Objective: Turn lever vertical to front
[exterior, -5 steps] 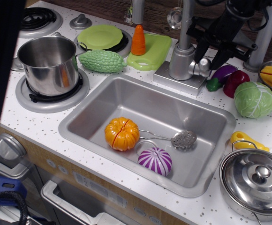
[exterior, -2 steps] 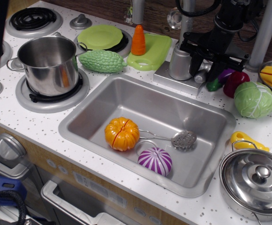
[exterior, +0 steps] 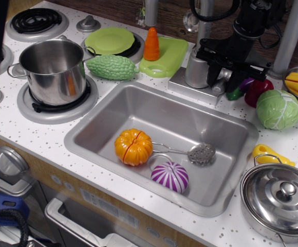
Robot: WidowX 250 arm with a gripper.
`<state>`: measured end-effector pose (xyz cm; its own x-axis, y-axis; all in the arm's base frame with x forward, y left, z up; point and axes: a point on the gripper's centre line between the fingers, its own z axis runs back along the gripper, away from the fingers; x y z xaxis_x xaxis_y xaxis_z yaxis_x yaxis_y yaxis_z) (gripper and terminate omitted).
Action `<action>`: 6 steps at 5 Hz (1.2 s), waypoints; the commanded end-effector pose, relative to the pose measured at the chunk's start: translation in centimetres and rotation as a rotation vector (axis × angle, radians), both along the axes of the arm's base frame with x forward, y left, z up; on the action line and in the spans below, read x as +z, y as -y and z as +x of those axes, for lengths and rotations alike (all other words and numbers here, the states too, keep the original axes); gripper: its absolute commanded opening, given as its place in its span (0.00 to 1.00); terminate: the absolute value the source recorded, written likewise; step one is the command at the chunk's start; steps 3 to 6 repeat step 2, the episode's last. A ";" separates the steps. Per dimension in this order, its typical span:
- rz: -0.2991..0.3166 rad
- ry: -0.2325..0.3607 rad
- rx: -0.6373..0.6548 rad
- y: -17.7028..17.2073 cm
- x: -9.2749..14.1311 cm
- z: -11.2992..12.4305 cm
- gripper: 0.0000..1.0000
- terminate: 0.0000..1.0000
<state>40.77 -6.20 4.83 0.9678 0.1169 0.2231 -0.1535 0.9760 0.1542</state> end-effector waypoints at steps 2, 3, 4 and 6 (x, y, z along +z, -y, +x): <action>-0.031 0.083 0.017 0.0 0.2 1.1 0.00 1.00; -0.031 0.083 0.017 0.0 0.2 1.1 0.00 1.00; -0.031 0.083 0.017 0.0 0.2 1.1 0.00 1.00; -0.031 0.083 0.017 0.0 0.2 1.1 0.00 1.00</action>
